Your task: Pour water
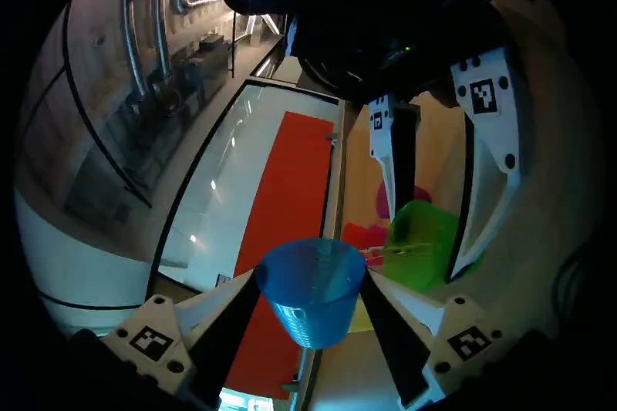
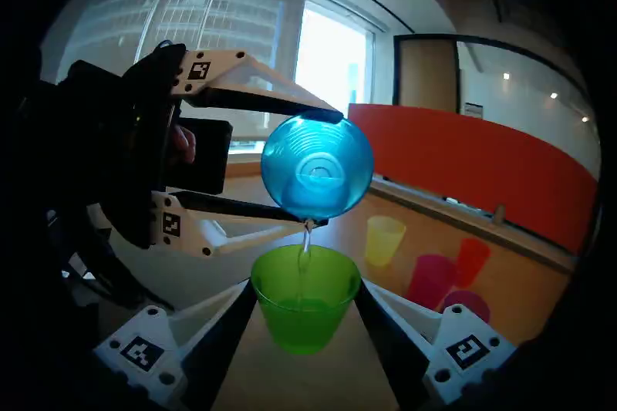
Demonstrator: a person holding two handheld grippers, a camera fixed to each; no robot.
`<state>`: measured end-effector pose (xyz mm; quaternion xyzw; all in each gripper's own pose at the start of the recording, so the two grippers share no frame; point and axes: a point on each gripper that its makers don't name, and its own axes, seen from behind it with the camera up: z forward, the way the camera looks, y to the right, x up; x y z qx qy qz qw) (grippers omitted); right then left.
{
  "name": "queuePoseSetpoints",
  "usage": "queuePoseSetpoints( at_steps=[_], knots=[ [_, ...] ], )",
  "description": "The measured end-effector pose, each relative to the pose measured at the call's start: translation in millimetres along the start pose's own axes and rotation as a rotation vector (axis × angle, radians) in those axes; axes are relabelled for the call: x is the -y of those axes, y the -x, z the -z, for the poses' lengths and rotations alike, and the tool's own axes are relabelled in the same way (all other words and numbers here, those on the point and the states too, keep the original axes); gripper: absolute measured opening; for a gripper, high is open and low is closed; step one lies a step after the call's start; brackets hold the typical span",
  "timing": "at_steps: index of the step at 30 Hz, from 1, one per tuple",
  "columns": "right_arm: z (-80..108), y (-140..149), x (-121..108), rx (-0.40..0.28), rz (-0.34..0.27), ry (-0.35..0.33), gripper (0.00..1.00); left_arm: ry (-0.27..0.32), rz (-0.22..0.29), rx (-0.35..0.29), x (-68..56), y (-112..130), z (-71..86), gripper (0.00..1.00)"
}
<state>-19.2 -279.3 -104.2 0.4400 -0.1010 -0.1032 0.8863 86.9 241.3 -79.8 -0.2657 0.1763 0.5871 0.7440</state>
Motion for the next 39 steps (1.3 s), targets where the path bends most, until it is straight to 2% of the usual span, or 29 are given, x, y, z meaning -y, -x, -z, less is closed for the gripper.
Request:
queuePoseSetpoints(
  at_steps=[12, 23, 39],
  knots=[
    [-0.1, -1.3, -0.1, -0.002, 0.003, 0.0, 0.92, -0.007, -0.03, 0.003, 11.1, 0.2, 5.3, 0.88],
    [-1.2, -0.5, -0.6, -0.002, 0.002, 0.002, 0.92, -0.006, -0.05, -0.002, 7.6, -0.9, 1.6, 0.88],
    [-0.2, -1.6, -0.2, -0.006, 0.0, 0.004, 0.92, -0.014, -0.072, -0.006, 10.6, -2.7, 2.2, 0.88]
  ],
)
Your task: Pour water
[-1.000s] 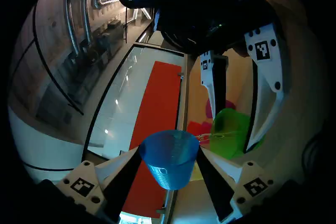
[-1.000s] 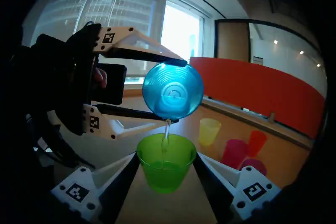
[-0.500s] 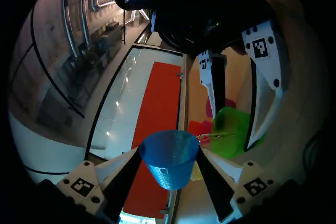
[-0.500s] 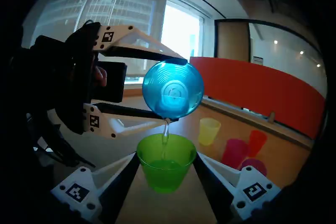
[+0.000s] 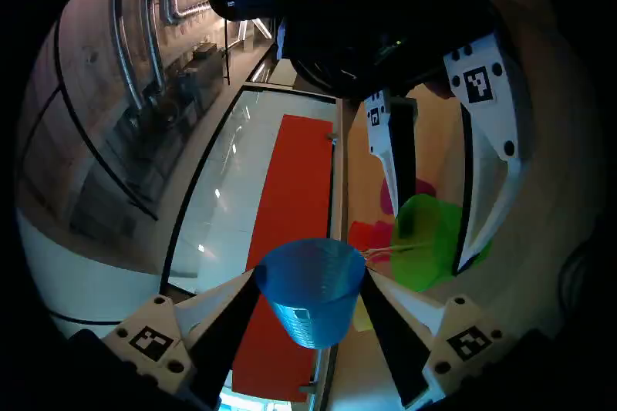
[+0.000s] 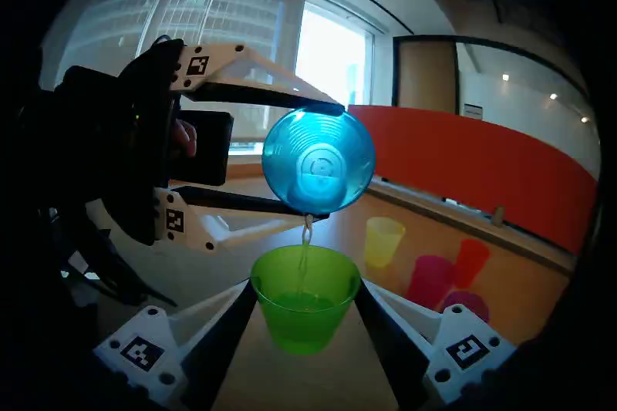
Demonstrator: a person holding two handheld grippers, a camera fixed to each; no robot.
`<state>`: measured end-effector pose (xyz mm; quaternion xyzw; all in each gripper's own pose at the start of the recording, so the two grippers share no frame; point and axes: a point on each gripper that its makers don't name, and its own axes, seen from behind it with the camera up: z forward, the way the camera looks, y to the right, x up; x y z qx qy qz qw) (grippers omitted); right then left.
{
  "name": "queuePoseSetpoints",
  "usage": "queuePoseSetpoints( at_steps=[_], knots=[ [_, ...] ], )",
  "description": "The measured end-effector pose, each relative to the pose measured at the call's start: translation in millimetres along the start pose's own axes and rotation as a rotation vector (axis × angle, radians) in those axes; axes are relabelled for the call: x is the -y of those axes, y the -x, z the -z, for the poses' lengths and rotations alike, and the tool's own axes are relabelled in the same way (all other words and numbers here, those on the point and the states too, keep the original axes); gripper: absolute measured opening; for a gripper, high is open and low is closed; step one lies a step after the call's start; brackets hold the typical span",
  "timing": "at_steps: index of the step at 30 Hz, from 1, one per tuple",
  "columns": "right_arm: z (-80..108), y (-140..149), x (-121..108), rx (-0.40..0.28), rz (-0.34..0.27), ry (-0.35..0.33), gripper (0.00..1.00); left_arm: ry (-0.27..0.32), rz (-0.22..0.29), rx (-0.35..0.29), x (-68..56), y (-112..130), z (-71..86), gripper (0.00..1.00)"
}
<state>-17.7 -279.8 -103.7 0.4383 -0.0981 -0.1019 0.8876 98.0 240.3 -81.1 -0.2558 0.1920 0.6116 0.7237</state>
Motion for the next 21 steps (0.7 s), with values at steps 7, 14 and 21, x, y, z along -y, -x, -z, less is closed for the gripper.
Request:
queuePoseSetpoints(
  at_steps=[7, 14, 21],
  knots=[
    [0.5, -0.7, -0.4, -0.003, -0.001, 0.002, 0.92, -0.001, -0.008, -0.002, 2.2, -0.5, -3.8, 0.88],
    [-0.1, -1.1, 0.5, -0.006, -0.001, 0.001, 0.92, -0.001, -0.04, -0.005, 3.1, -1.6, -9.5, 0.88],
    [-0.4, -1.8, 0.8, -0.009, -0.003, 0.001, 0.92, -0.003, -0.06, -0.006, 4.8, -2.8, -9.1, 0.88]
  ],
)
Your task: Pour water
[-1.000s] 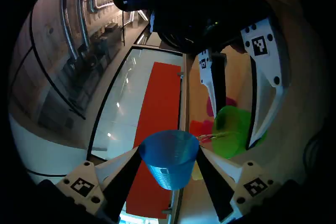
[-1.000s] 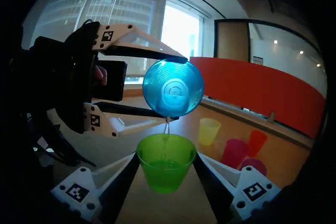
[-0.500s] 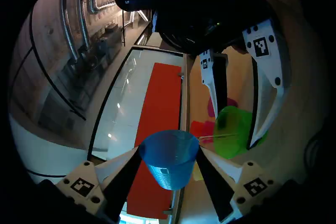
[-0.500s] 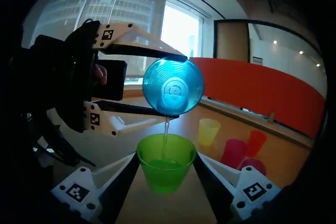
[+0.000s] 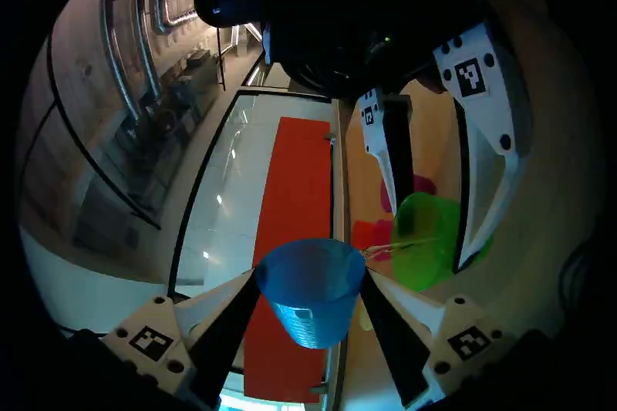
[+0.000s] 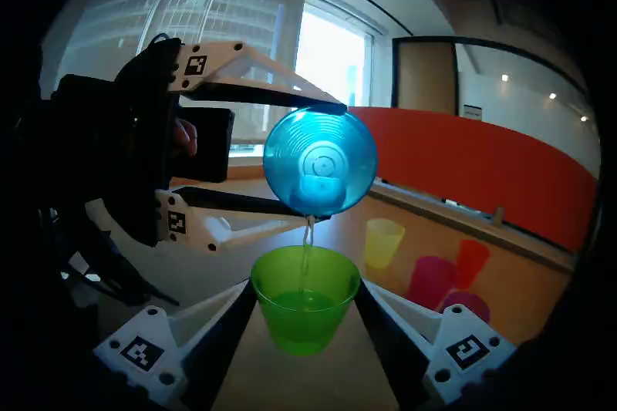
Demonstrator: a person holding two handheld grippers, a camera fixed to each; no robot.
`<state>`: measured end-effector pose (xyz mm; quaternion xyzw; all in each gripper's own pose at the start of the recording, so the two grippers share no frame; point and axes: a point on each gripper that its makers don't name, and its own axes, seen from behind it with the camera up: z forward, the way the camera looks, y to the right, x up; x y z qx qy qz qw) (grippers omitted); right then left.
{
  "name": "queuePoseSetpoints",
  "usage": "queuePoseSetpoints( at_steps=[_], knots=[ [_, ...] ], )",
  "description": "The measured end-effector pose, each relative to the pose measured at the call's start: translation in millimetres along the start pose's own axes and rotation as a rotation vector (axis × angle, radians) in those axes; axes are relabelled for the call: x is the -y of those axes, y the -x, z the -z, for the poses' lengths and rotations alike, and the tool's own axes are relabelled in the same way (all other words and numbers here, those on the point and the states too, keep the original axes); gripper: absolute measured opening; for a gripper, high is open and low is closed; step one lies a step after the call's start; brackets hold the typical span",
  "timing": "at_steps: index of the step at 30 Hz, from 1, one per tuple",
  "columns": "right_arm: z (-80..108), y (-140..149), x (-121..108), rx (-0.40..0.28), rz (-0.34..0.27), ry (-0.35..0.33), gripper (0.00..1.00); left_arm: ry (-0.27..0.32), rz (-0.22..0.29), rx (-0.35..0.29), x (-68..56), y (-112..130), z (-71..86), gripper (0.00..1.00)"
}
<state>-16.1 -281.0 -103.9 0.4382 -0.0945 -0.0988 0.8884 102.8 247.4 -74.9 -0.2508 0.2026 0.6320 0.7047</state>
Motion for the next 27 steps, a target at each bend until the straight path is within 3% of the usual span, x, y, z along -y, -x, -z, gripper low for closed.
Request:
queuePoseSetpoints(
  at_steps=[27],
  knots=[
    [1.2, 0.5, -1.8, -0.008, 0.003, 0.004, 0.92, -0.004, -0.06, -0.002, -0.2, -2.7, 10.0, 0.88]
  ],
)
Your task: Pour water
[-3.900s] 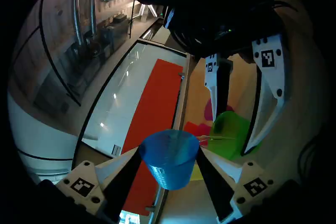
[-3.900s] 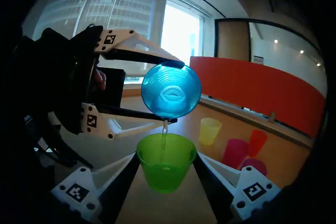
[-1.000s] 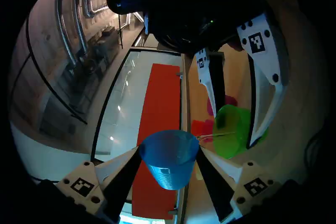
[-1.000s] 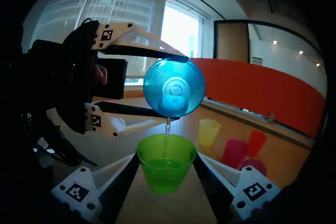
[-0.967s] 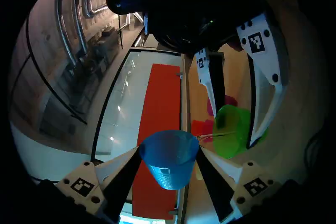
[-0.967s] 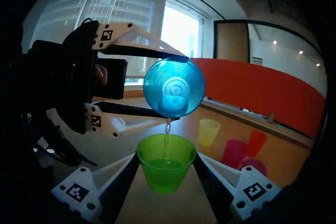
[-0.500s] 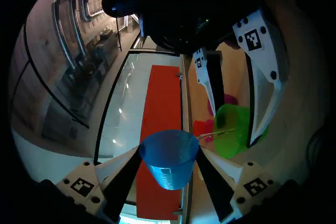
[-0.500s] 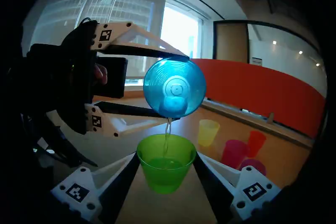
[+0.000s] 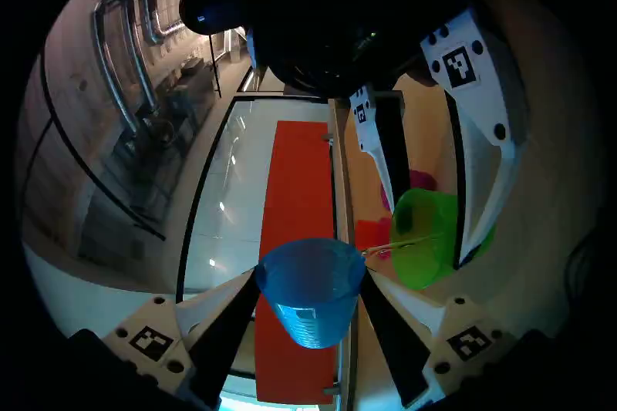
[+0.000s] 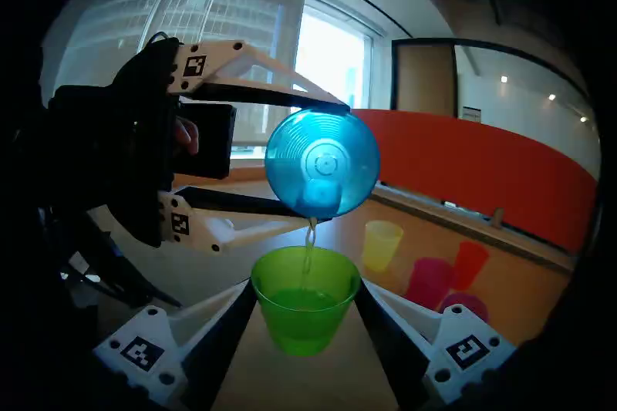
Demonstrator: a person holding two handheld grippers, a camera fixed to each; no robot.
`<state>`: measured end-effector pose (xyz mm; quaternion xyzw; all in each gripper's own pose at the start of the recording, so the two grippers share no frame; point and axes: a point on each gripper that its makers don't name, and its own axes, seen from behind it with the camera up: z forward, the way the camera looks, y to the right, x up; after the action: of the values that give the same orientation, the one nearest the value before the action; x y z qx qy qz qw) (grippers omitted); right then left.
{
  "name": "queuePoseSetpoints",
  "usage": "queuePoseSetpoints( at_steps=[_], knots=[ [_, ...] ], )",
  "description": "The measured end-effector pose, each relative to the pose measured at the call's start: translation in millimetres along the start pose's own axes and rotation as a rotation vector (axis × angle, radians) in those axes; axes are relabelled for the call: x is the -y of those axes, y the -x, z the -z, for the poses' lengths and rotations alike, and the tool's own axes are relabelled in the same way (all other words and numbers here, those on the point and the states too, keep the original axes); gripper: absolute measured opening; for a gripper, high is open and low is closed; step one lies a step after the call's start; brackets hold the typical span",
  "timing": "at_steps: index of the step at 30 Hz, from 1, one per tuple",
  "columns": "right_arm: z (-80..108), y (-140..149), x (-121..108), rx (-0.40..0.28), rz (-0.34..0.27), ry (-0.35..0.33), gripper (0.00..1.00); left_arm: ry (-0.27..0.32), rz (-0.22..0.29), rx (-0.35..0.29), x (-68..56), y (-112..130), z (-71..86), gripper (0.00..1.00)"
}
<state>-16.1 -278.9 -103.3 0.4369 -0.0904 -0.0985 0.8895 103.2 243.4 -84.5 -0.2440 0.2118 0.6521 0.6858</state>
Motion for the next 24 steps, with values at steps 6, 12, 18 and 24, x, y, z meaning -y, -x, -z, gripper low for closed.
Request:
queuePoseSetpoints(
  at_steps=[6, 12, 18, 24],
  knots=[
    [0.7, -0.3, -0.7, 0.0, 0.002, 0.002, 0.92, -0.001, -0.017, -0.003, -0.6, -1.5, -1.7, 0.88],
    [-0.3, -0.9, 0.1, 0.0, 0.001, -0.001, 0.92, 0.0, -0.027, -0.002, -1.3, -2.2, -2.3, 0.88],
    [-0.5, -0.6, 0.7, 0.001, 0.001, -0.001, 0.92, 0.0, -0.044, -0.002, -0.9, -4.2, -1.2, 0.88],
    [0.0, -0.5, 0.9, 0.0, -0.001, -0.002, 0.92, -0.003, -0.053, -0.007, -0.2, -6.3, 0.1, 0.88]
  ],
)
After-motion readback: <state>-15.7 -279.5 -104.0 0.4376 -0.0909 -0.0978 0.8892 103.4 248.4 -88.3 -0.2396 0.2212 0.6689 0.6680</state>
